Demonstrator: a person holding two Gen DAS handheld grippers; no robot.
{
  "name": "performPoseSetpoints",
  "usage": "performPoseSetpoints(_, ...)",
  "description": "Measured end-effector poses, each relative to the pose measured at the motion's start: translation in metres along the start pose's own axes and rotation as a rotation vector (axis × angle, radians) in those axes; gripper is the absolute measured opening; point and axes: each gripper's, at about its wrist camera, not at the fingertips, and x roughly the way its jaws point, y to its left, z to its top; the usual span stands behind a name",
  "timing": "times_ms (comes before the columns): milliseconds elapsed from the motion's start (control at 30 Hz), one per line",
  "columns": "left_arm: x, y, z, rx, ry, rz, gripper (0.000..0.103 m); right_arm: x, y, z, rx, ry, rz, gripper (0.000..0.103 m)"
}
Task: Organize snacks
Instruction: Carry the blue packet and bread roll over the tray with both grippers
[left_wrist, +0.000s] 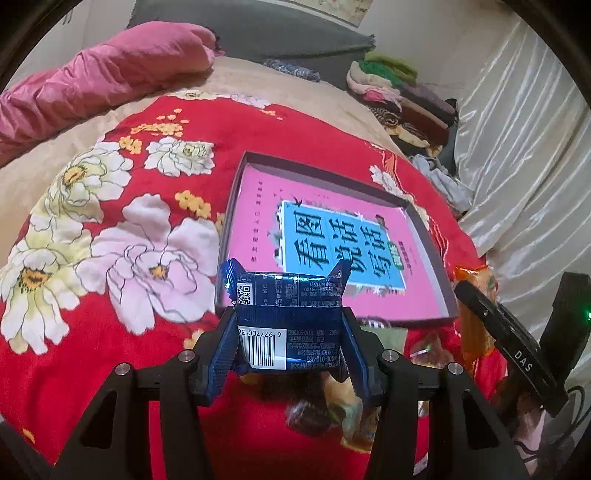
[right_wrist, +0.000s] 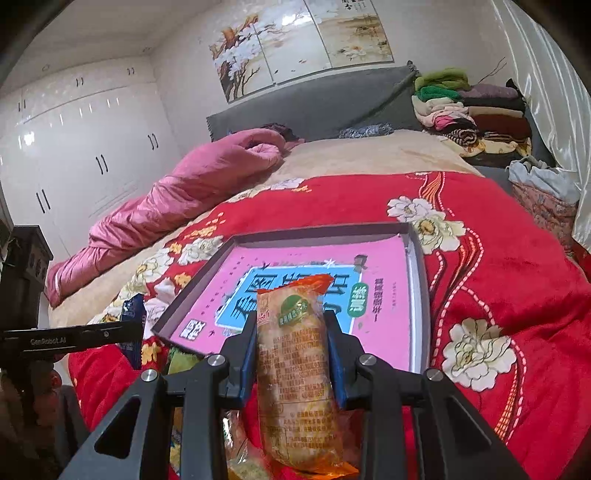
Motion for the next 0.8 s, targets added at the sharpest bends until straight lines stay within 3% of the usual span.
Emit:
performPoseSetpoints(333,0.015,0.004,0.027,-0.065,-0.01,-0.053,0.055,0.005,-0.007,0.008,0.009,-0.03,-0.004,0.033)
performPoseSetpoints(800,0.041,-0.009,0.049,-0.028,-0.019,-0.034,0.055,0.023,-0.015,0.017,0.006,-0.037,-0.017,0.033)
